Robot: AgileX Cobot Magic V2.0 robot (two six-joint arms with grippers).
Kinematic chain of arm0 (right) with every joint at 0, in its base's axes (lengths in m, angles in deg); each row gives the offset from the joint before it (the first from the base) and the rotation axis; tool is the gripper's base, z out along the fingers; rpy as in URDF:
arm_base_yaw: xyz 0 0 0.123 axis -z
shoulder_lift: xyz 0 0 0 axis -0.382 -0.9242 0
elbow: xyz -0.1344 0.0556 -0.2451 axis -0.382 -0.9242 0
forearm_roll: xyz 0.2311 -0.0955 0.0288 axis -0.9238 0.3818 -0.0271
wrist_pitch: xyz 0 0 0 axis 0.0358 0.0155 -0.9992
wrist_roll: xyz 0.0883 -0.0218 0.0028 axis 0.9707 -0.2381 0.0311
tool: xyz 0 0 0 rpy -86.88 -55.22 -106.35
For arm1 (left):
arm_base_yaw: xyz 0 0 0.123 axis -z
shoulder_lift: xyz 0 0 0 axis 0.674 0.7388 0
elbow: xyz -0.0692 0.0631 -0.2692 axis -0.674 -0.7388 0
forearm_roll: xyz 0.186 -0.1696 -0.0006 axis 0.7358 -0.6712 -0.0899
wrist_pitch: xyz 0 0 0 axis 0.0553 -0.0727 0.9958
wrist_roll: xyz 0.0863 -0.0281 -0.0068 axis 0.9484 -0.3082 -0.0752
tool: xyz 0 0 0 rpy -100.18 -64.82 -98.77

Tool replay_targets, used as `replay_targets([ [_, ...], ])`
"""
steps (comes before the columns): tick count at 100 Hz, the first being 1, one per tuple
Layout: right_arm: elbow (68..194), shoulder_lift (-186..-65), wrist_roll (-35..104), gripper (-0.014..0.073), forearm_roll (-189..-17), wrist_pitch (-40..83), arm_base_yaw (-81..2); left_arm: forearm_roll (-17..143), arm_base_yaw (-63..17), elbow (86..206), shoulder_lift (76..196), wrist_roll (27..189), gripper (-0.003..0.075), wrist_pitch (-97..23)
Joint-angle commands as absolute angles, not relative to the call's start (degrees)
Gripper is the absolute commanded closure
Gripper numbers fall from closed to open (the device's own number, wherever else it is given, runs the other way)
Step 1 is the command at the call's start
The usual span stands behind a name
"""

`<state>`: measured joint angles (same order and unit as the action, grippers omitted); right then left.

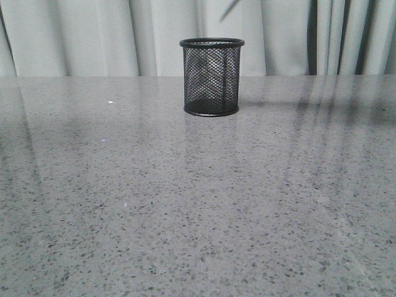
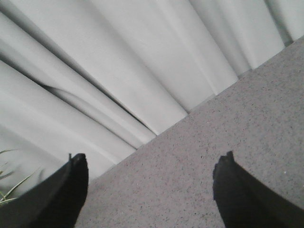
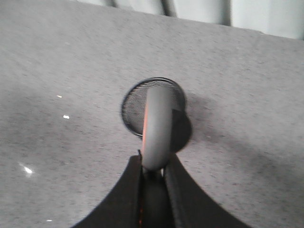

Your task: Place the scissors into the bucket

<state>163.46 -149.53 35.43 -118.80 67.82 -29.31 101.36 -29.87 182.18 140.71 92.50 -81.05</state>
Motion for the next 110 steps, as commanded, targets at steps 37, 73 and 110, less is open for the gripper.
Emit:
replay_targets([
  [37, 176.21, -159.30, 37.15, 0.0644, -112.04, 68.59, -34.76, 97.03, -30.83, 183.66, 142.39, 91.73, 0.0230, -75.69],
  [73, 181.08, -166.47, 37.15, 0.0644, -108.87, 69.20, -35.91, 96.94, -30.83, 183.39, 142.37, 91.73, 0.0230, -75.69],
  [110, 181.81, -167.90, 36.06, 0.0587, -110.98, 70.69, -36.40, 96.94, -30.83, 183.39, 142.37, 91.73, 0.0230, -74.46],
])
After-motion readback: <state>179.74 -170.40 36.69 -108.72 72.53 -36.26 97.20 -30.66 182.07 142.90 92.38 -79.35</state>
